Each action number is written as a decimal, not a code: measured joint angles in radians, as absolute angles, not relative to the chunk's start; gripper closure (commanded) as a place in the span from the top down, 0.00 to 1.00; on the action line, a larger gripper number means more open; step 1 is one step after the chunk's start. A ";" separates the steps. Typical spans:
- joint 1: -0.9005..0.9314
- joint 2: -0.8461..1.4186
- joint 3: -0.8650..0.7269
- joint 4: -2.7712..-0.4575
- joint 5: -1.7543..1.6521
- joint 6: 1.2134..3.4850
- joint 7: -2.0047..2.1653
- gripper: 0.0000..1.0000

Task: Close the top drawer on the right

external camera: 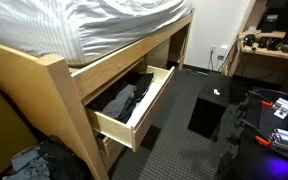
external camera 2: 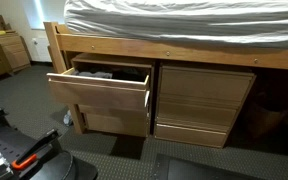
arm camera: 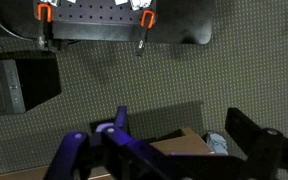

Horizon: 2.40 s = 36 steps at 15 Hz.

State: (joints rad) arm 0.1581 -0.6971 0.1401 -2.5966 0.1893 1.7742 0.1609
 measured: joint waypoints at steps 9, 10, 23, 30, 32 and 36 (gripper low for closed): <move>0.170 -0.594 0.162 -2.690 0.296 1.802 0.162 1.00; 0.178 -0.557 0.174 -2.717 0.322 1.826 0.165 1.00; 0.177 -0.321 0.298 -2.805 0.242 2.259 0.493 1.00; 0.155 -0.085 0.349 -2.796 0.095 2.508 0.935 1.00; 0.155 -0.086 0.346 -2.794 0.099 2.508 0.938 1.00; 0.162 -0.068 0.328 -2.793 0.097 2.560 0.997 1.00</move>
State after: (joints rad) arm 0.1621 -0.0677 0.3284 -2.7926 0.0974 2.5605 0.9973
